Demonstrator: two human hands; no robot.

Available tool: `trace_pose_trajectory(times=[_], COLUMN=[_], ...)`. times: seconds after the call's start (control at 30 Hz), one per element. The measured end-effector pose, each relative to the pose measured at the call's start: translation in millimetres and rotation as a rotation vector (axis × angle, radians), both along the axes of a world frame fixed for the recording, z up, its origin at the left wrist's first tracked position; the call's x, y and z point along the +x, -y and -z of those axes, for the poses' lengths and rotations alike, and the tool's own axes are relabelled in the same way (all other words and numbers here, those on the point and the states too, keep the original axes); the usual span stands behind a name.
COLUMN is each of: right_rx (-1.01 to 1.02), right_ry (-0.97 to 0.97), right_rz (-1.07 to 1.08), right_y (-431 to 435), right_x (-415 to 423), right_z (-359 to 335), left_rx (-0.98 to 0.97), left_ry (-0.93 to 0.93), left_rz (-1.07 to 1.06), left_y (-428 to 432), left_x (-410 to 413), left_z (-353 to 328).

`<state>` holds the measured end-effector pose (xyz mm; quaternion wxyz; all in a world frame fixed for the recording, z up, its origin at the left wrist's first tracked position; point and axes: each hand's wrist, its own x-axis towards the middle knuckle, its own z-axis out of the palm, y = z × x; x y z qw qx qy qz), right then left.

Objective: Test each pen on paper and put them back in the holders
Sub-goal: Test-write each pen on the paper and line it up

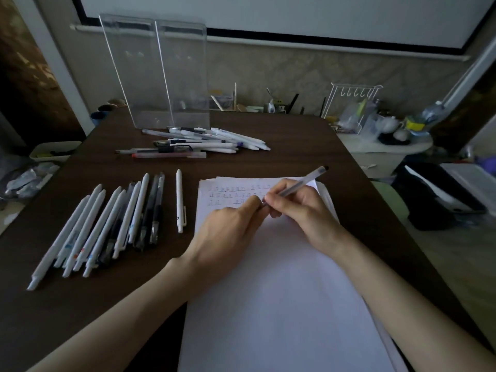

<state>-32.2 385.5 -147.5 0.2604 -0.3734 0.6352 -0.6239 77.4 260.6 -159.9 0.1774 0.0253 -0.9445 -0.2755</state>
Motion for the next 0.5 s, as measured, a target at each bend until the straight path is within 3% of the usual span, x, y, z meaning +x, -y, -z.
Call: trace_pose_trajectory(times=[0.13, 0.23, 0.33, 0.5], right_rx=[-0.131, -0.261, -0.053, 0.21], right_ry=[0.113, 0.218, -0.034, -0.307], right_rz=[0.007, 0.219, 0.445, 0.438], right_y=[1.4, -4.8, -8.4, 5.9], right_x=[-3.4, -19.6, -28.5, -28.5], right_z=[0.6, -2.9, 0.7, 14.7], left_rx=[0.001, -0.047, -0.215, -0.417], left_ry=[-0.004, 0.031, 0.047, 0.063], left_rz=[-0.063, -0.132, -0.048, 0.025], left_y=[1.9, 2.8, 1.6, 3.4], left_x=[1.7, 0.6, 2.1, -2.4], left_z=[-3.6, -3.0, 1.0, 14.0])
